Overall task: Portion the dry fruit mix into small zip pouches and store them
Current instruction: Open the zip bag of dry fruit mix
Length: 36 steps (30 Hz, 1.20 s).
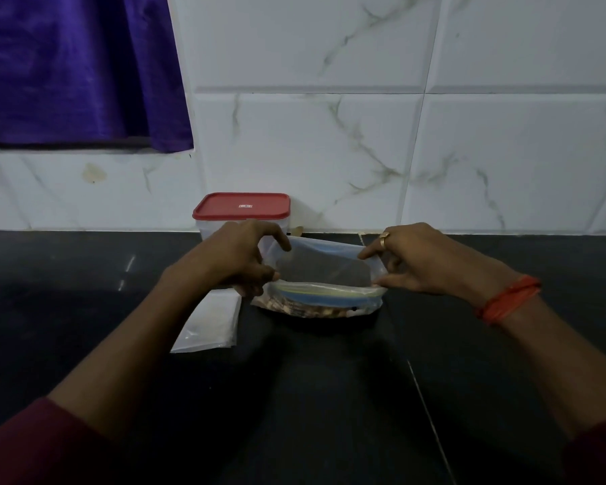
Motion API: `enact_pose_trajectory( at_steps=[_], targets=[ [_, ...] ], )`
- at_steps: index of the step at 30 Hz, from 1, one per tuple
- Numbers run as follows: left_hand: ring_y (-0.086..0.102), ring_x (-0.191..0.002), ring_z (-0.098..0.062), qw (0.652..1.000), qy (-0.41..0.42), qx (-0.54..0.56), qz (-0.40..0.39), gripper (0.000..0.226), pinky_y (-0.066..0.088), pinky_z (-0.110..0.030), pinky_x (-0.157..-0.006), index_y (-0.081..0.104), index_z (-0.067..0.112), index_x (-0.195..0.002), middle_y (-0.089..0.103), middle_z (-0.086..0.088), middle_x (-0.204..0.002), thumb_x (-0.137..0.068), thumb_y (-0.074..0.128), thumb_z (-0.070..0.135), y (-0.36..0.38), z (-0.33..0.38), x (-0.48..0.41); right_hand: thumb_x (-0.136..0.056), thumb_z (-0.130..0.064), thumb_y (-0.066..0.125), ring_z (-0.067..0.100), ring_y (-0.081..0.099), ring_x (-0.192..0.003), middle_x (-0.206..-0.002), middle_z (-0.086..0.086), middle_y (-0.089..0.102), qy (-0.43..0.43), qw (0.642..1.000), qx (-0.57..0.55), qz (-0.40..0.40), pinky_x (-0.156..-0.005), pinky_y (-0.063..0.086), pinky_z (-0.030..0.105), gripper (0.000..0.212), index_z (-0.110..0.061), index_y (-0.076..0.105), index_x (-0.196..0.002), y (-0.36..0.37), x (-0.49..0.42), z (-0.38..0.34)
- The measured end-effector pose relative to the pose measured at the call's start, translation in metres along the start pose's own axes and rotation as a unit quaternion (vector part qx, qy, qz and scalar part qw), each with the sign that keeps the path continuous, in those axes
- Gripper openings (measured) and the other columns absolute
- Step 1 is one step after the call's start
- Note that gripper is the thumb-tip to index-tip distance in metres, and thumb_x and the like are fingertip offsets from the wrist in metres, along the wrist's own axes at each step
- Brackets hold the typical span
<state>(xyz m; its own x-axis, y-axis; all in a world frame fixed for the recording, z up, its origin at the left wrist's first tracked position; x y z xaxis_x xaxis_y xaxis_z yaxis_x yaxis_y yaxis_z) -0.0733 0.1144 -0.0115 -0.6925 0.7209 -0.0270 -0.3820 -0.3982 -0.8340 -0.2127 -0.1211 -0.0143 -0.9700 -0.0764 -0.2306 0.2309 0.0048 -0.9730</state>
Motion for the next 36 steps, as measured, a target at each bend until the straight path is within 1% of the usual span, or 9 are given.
enact_pose_trajectory(
  at_steps=[4, 7, 10, 14, 18, 23, 26, 31, 36],
  targets=[
    [0.076, -0.069, -0.026, 0.989, -0.060, 0.131, 0.043, 0.024, 0.064, -0.043, -0.065, 0.054, 0.021, -0.104, 0.072, -0.016, -0.090, -0.094, 0.065, 0.003, -0.001, 0.003, -0.001, -0.083, -0.029, 0.079, 0.009, 0.070, -0.085, -0.086, -0.009, 0.072, 0.046, 0.998, -0.022, 0.027, -0.084, 0.054, 0.032, 0.035, -0.025, 0.072, -0.117, 0.002, 0.002, 0.000],
    [0.075, -0.069, -0.028, 0.975, -0.092, 0.191, 0.073, 0.025, 0.061, -0.036, -0.056, 0.049, 0.020, -0.109, 0.071, -0.018, -0.094, -0.094, 0.063, 0.005, 0.004, 0.003, -0.003, -0.085, -0.020, 0.076, 0.003, 0.070, -0.073, -0.080, -0.007, 0.074, 0.089, 0.984, -0.115, 0.100, -0.080, 0.057, 0.029, 0.012, -0.023, 0.075, -0.096, 0.010, 0.001, -0.001],
    [0.071, -0.057, -0.018, 0.957, -0.122, 0.250, 0.087, 0.020, 0.057, -0.029, -0.049, 0.058, 0.011, -0.114, 0.072, -0.015, -0.083, -0.095, 0.065, 0.014, 0.010, -0.002, -0.006, -0.085, -0.022, 0.077, -0.001, 0.066, -0.071, -0.074, -0.006, 0.074, 0.171, 0.958, -0.193, 0.128, -0.070, 0.051, 0.018, 0.017, -0.024, 0.065, -0.097, 0.018, 0.000, 0.000],
    [0.070, -0.064, -0.022, 0.955, -0.117, 0.249, 0.106, 0.020, 0.060, -0.031, -0.057, 0.070, 0.008, -0.103, 0.074, -0.014, -0.077, -0.094, 0.068, 0.026, 0.011, -0.010, -0.007, -0.085, -0.045, 0.075, 0.007, 0.071, -0.069, -0.072, -0.007, 0.073, 0.242, 0.943, -0.222, 0.059, -0.066, 0.056, 0.023, 0.014, -0.031, 0.070, -0.086, 0.023, -0.001, 0.011],
    [0.070, -0.073, -0.025, 0.953, -0.131, 0.254, 0.100, 0.020, 0.062, -0.035, -0.069, 0.070, 0.004, -0.106, 0.073, -0.019, -0.088, -0.095, 0.066, 0.020, 0.012, -0.016, -0.011, -0.091, -0.037, 0.071, 0.011, 0.074, -0.069, -0.074, 0.001, 0.076, 0.272, 0.898, -0.346, -0.025, -0.066, 0.062, 0.032, 0.013, -0.026, 0.072, -0.083, 0.027, -0.001, 0.017],
    [0.056, -0.055, -0.020, 0.946, -0.152, 0.277, 0.075, 0.022, 0.051, -0.029, -0.047, 0.071, 0.000, -0.104, 0.063, -0.018, -0.076, -0.100, 0.059, 0.019, 0.013, -0.017, -0.013, -0.097, -0.032, 0.064, 0.010, 0.066, -0.064, -0.076, 0.001, 0.068, 0.290, 0.880, -0.374, -0.029, -0.050, 0.052, 0.023, 0.017, -0.021, 0.068, -0.085, 0.032, -0.004, 0.017],
    [0.047, -0.056, -0.022, 0.941, -0.175, 0.285, 0.054, 0.022, 0.044, -0.031, -0.051, 0.071, 0.001, -0.098, 0.055, -0.016, -0.070, -0.101, 0.057, 0.018, 0.014, -0.019, -0.014, -0.095, -0.036, 0.065, 0.018, 0.055, -0.067, -0.077, 0.006, 0.061, 0.331, 0.844, -0.421, -0.027, -0.046, 0.044, 0.023, 0.020, -0.018, 0.070, -0.087, 0.034, -0.003, 0.015],
    [0.037, -0.042, -0.015, 0.939, -0.200, 0.276, 0.037, 0.029, 0.033, -0.026, -0.049, 0.067, -0.007, -0.103, 0.049, -0.006, -0.049, -0.101, 0.058, 0.021, 0.015, -0.030, -0.019, -0.096, -0.036, 0.063, 0.009, 0.045, -0.063, -0.090, -0.001, 0.061, 0.344, 0.818, -0.461, -0.015, -0.046, 0.037, 0.021, 0.026, -0.012, 0.072, -0.097, 0.036, -0.002, 0.014],
    [0.040, -0.054, -0.015, 0.916, -0.226, 0.331, 0.023, 0.024, 0.030, -0.028, -0.055, 0.058, 0.007, -0.084, 0.048, -0.004, -0.058, -0.100, 0.058, 0.026, 0.021, -0.031, -0.020, -0.099, -0.032, 0.059, 0.008, 0.036, -0.052, -0.075, 0.000, 0.048, 0.375, 0.723, -0.578, -0.056, -0.038, 0.026, 0.017, 0.024, -0.008, 0.064, -0.098, 0.043, 0.003, 0.019]
  ],
)
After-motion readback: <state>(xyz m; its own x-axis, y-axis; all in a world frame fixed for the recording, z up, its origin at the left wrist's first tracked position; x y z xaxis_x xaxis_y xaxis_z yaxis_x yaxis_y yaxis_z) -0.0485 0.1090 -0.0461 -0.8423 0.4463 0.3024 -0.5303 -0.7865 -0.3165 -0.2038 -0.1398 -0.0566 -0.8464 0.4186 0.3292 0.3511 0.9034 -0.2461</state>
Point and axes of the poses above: each hand's wrist, its own x-axis away from the middle knuckle, its own y-axis out of the palm, z = x × y, the point moved 1 cm from there along -x, towards the middle knuckle
